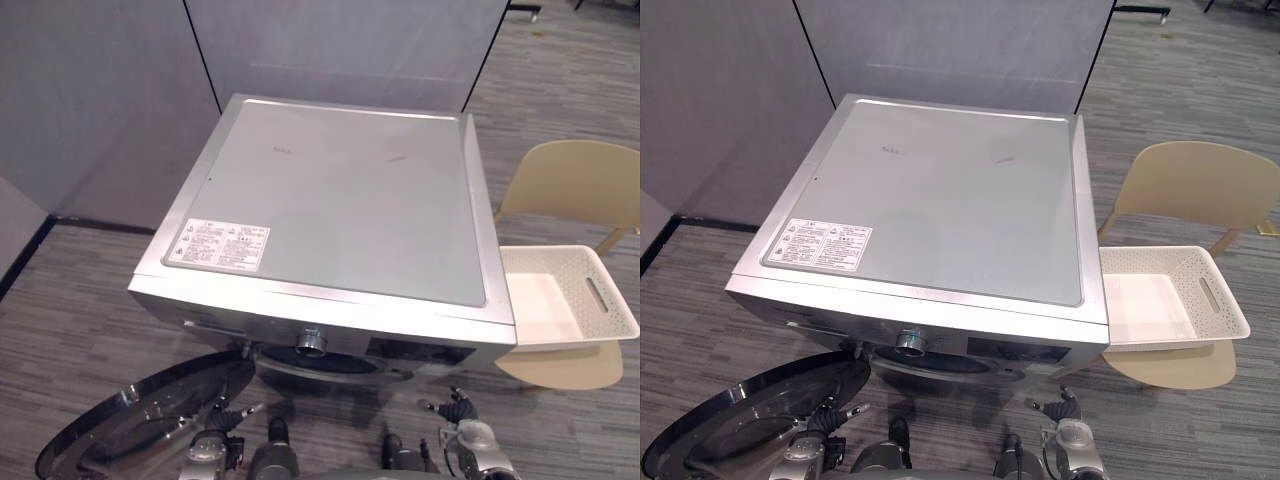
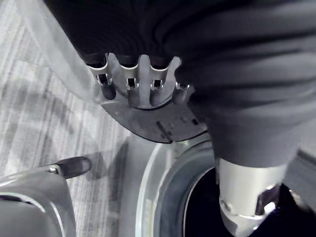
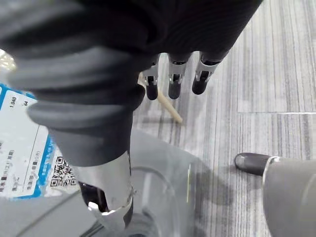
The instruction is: Pick up the laundry basket with both hands and put the clothes into the washing machine.
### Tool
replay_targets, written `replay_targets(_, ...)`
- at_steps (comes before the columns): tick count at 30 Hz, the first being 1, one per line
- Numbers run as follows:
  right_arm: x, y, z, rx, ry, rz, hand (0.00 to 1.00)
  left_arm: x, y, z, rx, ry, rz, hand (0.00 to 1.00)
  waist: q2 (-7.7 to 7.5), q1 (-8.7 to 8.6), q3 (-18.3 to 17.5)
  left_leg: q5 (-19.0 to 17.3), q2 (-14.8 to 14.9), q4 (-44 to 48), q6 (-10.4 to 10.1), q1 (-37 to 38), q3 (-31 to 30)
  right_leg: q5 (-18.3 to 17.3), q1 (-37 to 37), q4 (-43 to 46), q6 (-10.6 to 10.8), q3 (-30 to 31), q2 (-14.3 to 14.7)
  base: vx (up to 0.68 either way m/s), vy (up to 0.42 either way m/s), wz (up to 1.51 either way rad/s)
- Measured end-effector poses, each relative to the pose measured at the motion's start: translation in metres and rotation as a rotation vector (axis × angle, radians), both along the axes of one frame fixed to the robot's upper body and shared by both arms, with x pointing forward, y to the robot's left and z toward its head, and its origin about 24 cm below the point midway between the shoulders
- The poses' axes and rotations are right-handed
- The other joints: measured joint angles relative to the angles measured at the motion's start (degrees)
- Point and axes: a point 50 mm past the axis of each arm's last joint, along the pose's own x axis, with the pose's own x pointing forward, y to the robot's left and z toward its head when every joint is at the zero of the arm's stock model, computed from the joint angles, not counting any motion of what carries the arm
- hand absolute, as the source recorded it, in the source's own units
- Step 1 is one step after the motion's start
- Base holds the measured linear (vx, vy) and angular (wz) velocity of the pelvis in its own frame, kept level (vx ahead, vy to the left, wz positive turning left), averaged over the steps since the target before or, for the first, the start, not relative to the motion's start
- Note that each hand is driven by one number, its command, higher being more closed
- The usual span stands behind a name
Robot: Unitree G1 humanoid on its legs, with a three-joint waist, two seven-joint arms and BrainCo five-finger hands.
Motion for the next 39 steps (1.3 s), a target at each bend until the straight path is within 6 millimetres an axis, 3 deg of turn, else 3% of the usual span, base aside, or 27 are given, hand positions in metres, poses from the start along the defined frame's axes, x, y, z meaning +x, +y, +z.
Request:
replay_targets(1,0.001,0.0,0.0,0.001,0.0,0.0,0.0,0.002,0.003,0.001,0.003,-0.009,0.014,0.0,0.23,-0.19,0.56,0.18,0.2,0.64,-0.24,-0.49,0.68,-3.53,-1.14,5.1,-0.49,0.13,-0.71,-0.14,0.043,0.16)
replay_targets(3,-0.001,0.007,-0.003,0.01,0.016,0.023,0.0,-0.003,0.011,0.004,0.033,-0.025,0.04,0.0,-1.74,0.83,0.59,0.67,-1.72,2.54,-0.46,-0.42,-0.71,-10.71,-1.06,24.26,0.0,0.75,-1.23,-0.09,0.005,0.41)
replay_targets(5,0.012,0.004,0.003,-0.005,-0.015,0.036,0.0,-0.01,0.013,0.003,0.037,-0.018,0.063,0.0,-1.81,3.43,0.35,1.81,-2.05,3.89,-0.31,-2.56,0.59,-13.85,0.21,17.39,-1.76,0.84,-0.24,-0.15,-0.056,-0.17)
replay_targets(7,0.042,-0.001,0.018,-0.034,-0.098,0.061,0.0,-0.01,0.002,0.001,0.015,-0.021,0.078,0.0,-0.01,4.51,0.57,5.64,-1.92,1.7,-0.62,-7.55,-0.61,-14.65,-0.67,8.02,-3.53,-0.72,1.29,-0.28,-0.072,-0.03)
replay_targets(8,0.056,-0.011,0.028,-0.066,-0.141,0.065,0.0,-0.003,-0.012,0.0,-0.024,-0.031,0.066,0.0,3.49,4.4,2.45,8.96,-1.1,-0.54,-1.11,-9.45,-3.0,-12.67,-1.13,6.06,-4.9,-2.62,3.04,-0.4,-0.089,0.62)
replay_targets(9,0.057,-0.019,0.03,-0.084,-0.142,0.049,0.0,0.004,-0.023,0.0,-0.05,-0.047,0.054,0.0,5.22,4.39,3.47,13.19,-1.07,-4.58,-2.37,-9.54,-5.77,-12.06,-1.79,5.8,-5.53,-4.38,3.83,-0.35,-0.078,0.81)
replay_targets(10,0.053,-0.018,0.028,-0.079,-0.128,0.043,0.0,0.004,-0.024,0.0,-0.055,-0.049,0.055,0.0,5.35,4.32,3.46,16.39,-1.34,-7.42,-3.8,-9.05,-7.17,-11.86,-2.16,6.03,-6.24,-5.86,3.26,-0.35,-0.072,0.74)
replay_targets(11,0.048,-0.014,0.024,-0.066,-0.116,0.035,0.0,0.004,-0.025,0.0,-0.054,-0.049,0.049,0.0,3.68,4.2,4.08,17.59,-2.01,-7.44,-4.41,-8.84,-8.27,-11.65,-2.69,6.63,-7.14,-7.54,1.93,-0.22,-0.034,0.51)
replay_targets(12,0.046,-0.012,0.023,-0.061,-0.118,0.022,0.0,0.004,-0.025,0.0,-0.055,-0.047,0.049,0.0,2.87,3.95,4.2,16.08,-2.61,-5.13,-3.25,-8.98,-7.62,-11.5,-2.91,7.13,-7.36,-8.12,0.92,-0.24,-0.037,0.6)
replay_targets(13,0.043,-0.008,0.023,-0.049,-0.129,-0.003,0.0,0.004,-0.027,0.001,-0.056,-0.053,0.038,0.0,1.49,2.76,4.37,11.45,-4.02,2.09,-0.61,-9.26,-5.39,-10.73,-2.98,7.01,-7.49,-9.54,-1.28,-0.25,-0.003,0.67)
replay_targets(14,0.04,-0.011,0.023,-0.057,-0.137,-0.027,0.0,0.006,-0.029,0.002,-0.057,-0.065,0.028,0.0,0.55,1.53,4.59,6.17,-4.28,8.5,-0.62,-8.95,-4.75,-9.77,-3.01,6.32,-6.98,-10.4,-2.34,-0.18,0.027,0.68)
replay_targets(16,0.033,-0.012,0.02,-0.053,-0.127,-0.048,0.0,0.014,-0.033,0.006,-0.058,-0.096,0.004,0.0,1.1,1.27,4.27,0.02,-3.9,10.28,-1.33,-6.29,-5.82,-7.95,-3.65,5.08,-6.19,-11.05,-2.45,-0.15,0.145,0.35)
replay_targets(17,0.028,-0.019,0.02,-0.062,-0.118,-0.074,0.0,0.019,-0.036,0.008,-0.056,-0.108,-0.018,0.0,2.29,1.04,3.84,-1.54,-4.04,5.92,-1.7,-3.77,-6.87,-6.71,-3.91,3.87,-5.43,-11.49,-2.2,-0.15,0.184,0.17)
replay_targets(18,0.026,-0.02,0.018,-0.06,-0.109,-0.084,0.0,0.022,-0.037,0.01,-0.055,-0.116,-0.027,0.0,2.51,0.98,3.76,-1.88,-4.05,2.58,-1.31,-2.43,-7.18,-6.12,-3.84,3.12,-5.0,-11.57,-2.01,-0.15,0.184,0.08)
replay_targets(20,0.018,-0.013,0.012,-0.031,-0.082,-0.1,0.0,0.036,-0.031,0.021,-0.012,-0.175,-0.07,0.0,0.55,0.75,3.34,0.58,-6.05,-3.25,-0.73,-0.44,-6.94,-2.43,-2.35,-2.1,-3.61,-11.49,-2.41,-0.12,0.162,0.04)
replay_targets(21,0.017,-0.014,0.012,-0.032,-0.08,-0.102,0.0,0.04,-0.03,0.026,0.006,-0.2,-0.092,0.0,0.46,0.56,3.27,0.75,-6.44,-3.76,-0.55,-0.26,-6.95,-1.51,-1.67,-3.34,-3.41,-11.53,-2.51,-0.1,0.191,0.09)
replay_targets(22,0.017,-0.016,0.013,-0.035,-0.083,-0.106,0.0,0.051,-0.025,0.042,0.058,-0.282,-0.127,0.0,0.34,-0.34,3.11,0.77,-7.58,-4.29,-0.35,0.08,-6.86,0.17,-0.57,-5.78,-2.65,-11.47,-3.21,-0.07,0.168,0.02)
replay_targets(25,0.016,-0.018,0.013,-0.042,-0.081,-0.107,0.0,0.072,-0.011,0.075,0.175,-0.429,-0.173,0.0,0.56,-0.47,2.59,0.72,-8.89,-5.46,-0.11,1.14,-5.85,1.94,0.57,-8.45,-2.13,-10.49,-4.02,-0.04,0.147,-0.15)
replay_targets(26,0.016,-0.019,0.013,-0.044,-0.083,-0.107,0.0,0.082,0.001,0.093,0.255,-0.502,-0.188,0.0,0.75,-0.64,2.04,0.85,-9.42,-6.33,0.11,1.55,-5.37,2.79,0.93,-10.05,-1.93,-9.77,-4.15,0.01,0.086,-0.17)
replay_targets(29,0.017,-0.019,0.014,-0.046,-0.088,-0.106,0.0,0.097,0.024,0.123,0.383,-0.599,-0.179,0.0,0.94,-1.55,1.44,1.58,-9.8,-6.94,0.69,1.67,-5.35,4.11,1.52,-12.04,-2.04,-9.72,-4.07,0.04,0.047,-0.06)
replay_targets(33,0.018,-0.023,0.016,-0.055,-0.103,-0.106,0.0,0.123,0.078,0.18,0.629,-0.718,-0.119,0.0,0.11,-1.59,1.36,2.72,-9.85,-7.41,2.2,1.71,-4.9,6.35,2.32,-15.36,-1.61,-9.08,-2.98,0.11,-0.01,-0.11)
replay_targets(35,0.018,-0.025,0.016,-0.058,-0.106,-0.114,0.0,0.132,0.105,0.205,0.739,-0.735,-0.079,0.0,-0.52,-1.55,1.44,2.7,-9.31,-7.63,2.2,1.68,-4.57,7.03,2.16,-16.25,-2.51,-8.33,-2.27,0.09,-0.048,-0.17)
replay_targets(39,0.024,-0.027,0.02,-0.065,-0.129,-0.103,0.0,0.141,0.136,0.226,0.826,-0.695,-0.032,0.0,-1.86,-1.46,2.06,2.69,-8.82,-7.96,2.2,0.79,-3.53,7.53,0.63,-16.83,-3.18,-7.02,-1.69,0.03,-0.033,-0.18)
